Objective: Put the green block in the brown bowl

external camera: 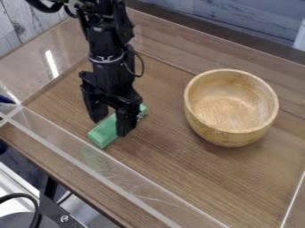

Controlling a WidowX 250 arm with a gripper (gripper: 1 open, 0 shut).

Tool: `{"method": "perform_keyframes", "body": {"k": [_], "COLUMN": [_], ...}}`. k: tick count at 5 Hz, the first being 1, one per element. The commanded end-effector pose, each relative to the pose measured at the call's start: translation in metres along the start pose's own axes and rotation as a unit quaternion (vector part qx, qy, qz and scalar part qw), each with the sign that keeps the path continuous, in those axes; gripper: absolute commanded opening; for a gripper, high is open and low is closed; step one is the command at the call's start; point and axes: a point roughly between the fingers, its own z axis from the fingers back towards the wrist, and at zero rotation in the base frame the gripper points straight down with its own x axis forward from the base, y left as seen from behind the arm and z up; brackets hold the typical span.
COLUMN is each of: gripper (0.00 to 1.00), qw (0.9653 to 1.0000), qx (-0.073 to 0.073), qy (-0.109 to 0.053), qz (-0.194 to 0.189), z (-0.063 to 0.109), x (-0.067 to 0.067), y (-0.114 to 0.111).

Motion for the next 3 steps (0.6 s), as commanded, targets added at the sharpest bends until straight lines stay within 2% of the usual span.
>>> {"method": "perform_keyframes", "body": {"k": [1, 3], "gripper": [1.0, 1.0], "qw": [0.9996, 0.9996], "qx": [0.008, 0.005], "qy": [-0.027, -0.027], "qz": [-0.001, 0.001], "z": [0.0124, 0.0113], "x": [0.0121, 0.013], "y": [0.0032, 0.0032]}}
